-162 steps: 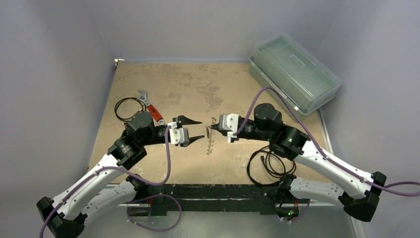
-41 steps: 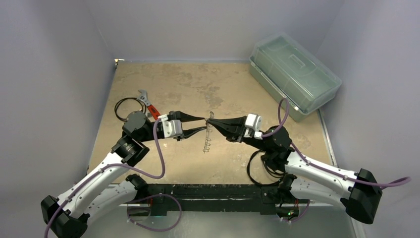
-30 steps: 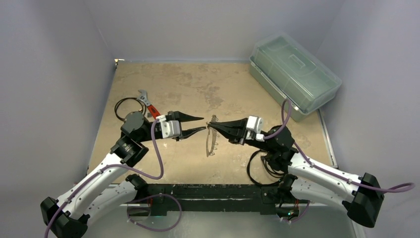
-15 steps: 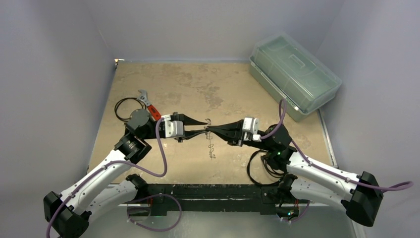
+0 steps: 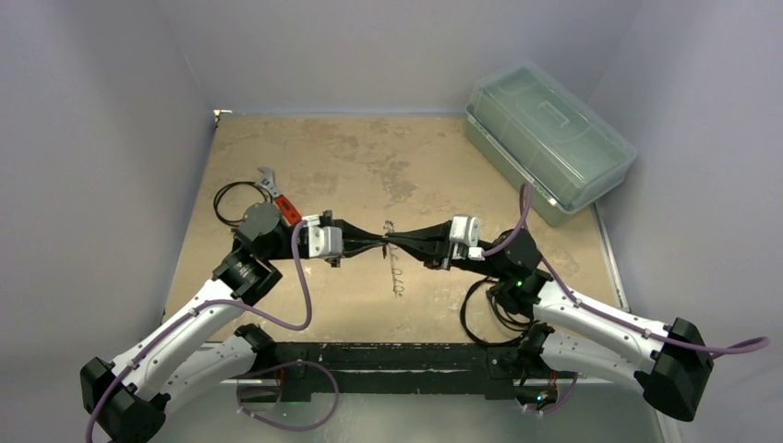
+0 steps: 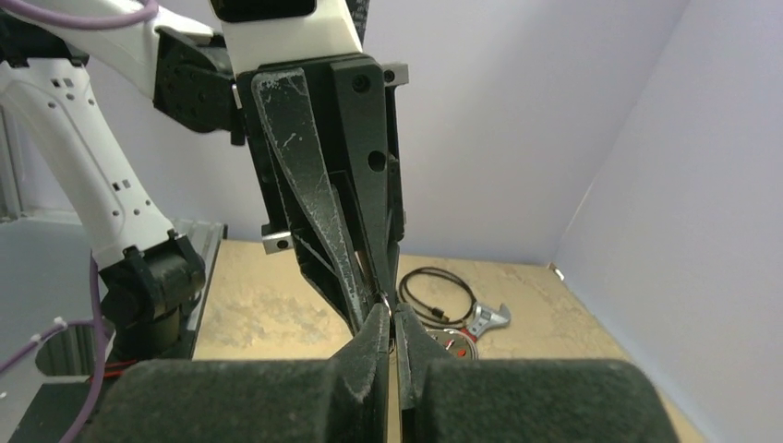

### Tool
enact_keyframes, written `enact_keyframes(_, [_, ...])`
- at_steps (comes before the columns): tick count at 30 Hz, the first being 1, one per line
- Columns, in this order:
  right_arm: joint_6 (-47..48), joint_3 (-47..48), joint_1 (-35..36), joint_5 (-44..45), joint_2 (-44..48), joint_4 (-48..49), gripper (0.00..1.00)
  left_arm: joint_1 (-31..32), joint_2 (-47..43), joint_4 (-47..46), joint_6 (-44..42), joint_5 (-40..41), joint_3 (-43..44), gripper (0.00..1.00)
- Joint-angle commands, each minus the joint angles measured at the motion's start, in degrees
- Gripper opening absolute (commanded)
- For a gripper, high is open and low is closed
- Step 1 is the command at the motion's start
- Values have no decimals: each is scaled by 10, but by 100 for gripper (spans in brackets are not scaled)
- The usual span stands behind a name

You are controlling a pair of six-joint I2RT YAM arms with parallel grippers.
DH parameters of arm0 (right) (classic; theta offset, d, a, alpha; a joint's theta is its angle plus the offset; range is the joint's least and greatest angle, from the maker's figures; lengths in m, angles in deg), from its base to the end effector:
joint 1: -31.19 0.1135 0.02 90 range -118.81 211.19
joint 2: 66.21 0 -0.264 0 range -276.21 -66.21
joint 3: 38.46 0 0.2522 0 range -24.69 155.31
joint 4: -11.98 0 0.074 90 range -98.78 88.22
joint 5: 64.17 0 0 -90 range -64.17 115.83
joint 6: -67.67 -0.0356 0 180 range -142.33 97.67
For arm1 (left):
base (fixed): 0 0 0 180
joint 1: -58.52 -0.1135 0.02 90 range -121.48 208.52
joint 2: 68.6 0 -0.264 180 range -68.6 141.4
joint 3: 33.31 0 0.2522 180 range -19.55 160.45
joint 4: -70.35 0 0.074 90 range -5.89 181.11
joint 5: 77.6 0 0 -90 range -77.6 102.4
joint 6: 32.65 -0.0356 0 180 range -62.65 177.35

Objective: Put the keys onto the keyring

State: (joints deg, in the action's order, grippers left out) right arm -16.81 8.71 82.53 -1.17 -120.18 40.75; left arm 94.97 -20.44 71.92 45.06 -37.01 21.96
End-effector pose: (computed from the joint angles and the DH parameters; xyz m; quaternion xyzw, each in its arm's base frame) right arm 0.1206 0.1766 0.3367 -0.4291 0.3862 0.4340 0.6916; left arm 0.1375 -0.1351 0.3508 0.5338 0.4285 -0.4155 0.5990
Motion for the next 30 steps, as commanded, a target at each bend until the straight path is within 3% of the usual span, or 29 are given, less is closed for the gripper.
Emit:
enact_keyframes(1, [9, 33, 1, -2, 21, -29, 8, -3, 0, 57, -67, 21, 35, 0])
enact_keyframes(7, [120, 114, 1, 19, 39, -266, 37, -2, 11, 135, -120, 57, 58, 0])
enact_keyframes(10, [180, 173, 1, 46, 28, -396, 42, -2, 16, 148, -125, 63, 59, 0])
enact_keyframes(14, [221, 221, 1, 53, 19, -495, 47, -3, 24, 166, -140, 62, 64, 0])
enact_keyframes(23, [279, 342, 1, 33, -59, -688, 45, -3, 45, 186, -147, 46, 66, 0])
enact_keyframes(30, [290, 364, 1, 8, -92, -694, 42, -3, 53, 179, -135, 24, 58, 0])
